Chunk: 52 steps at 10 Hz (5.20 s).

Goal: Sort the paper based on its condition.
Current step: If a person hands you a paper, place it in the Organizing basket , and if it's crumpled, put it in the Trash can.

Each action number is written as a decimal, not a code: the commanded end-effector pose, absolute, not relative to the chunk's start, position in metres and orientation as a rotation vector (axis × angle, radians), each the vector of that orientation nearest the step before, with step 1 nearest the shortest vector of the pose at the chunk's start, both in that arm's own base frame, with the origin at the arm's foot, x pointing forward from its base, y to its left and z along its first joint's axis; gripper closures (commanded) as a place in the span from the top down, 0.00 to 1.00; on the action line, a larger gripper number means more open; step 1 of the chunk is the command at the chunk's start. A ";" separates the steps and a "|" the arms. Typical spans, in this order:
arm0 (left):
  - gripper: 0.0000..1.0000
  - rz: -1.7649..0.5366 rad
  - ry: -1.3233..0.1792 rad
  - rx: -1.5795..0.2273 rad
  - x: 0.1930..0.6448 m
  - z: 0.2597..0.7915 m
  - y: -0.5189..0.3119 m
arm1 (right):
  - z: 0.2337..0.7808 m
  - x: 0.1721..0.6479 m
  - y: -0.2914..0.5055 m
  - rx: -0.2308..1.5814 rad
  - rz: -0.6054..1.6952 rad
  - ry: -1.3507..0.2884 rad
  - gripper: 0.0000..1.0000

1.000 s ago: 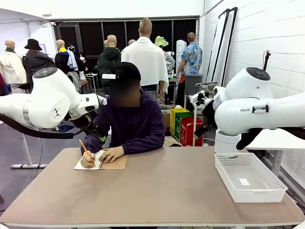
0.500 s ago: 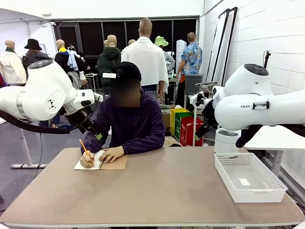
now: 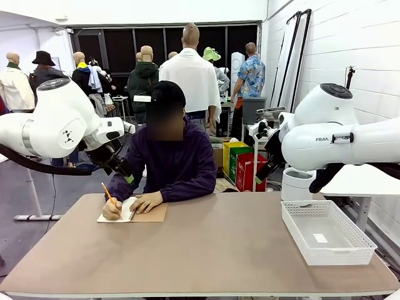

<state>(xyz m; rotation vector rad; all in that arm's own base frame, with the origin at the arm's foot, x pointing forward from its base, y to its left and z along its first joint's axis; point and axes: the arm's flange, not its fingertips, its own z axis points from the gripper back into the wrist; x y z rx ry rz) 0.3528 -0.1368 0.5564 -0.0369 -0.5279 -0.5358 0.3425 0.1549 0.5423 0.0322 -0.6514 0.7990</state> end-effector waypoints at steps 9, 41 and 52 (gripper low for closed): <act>1.00 -0.536 -0.531 -0.048 0.352 0.558 -0.137 | 0.542 0.343 0.154 0.032 0.798 -0.655 1.00; 1.00 -0.536 -0.531 -0.048 0.352 0.558 -0.137 | 0.542 0.343 0.154 0.032 0.798 -0.655 1.00; 1.00 -0.536 -0.531 -0.048 0.352 0.558 -0.137 | 0.542 0.343 0.154 0.032 0.798 -0.655 1.00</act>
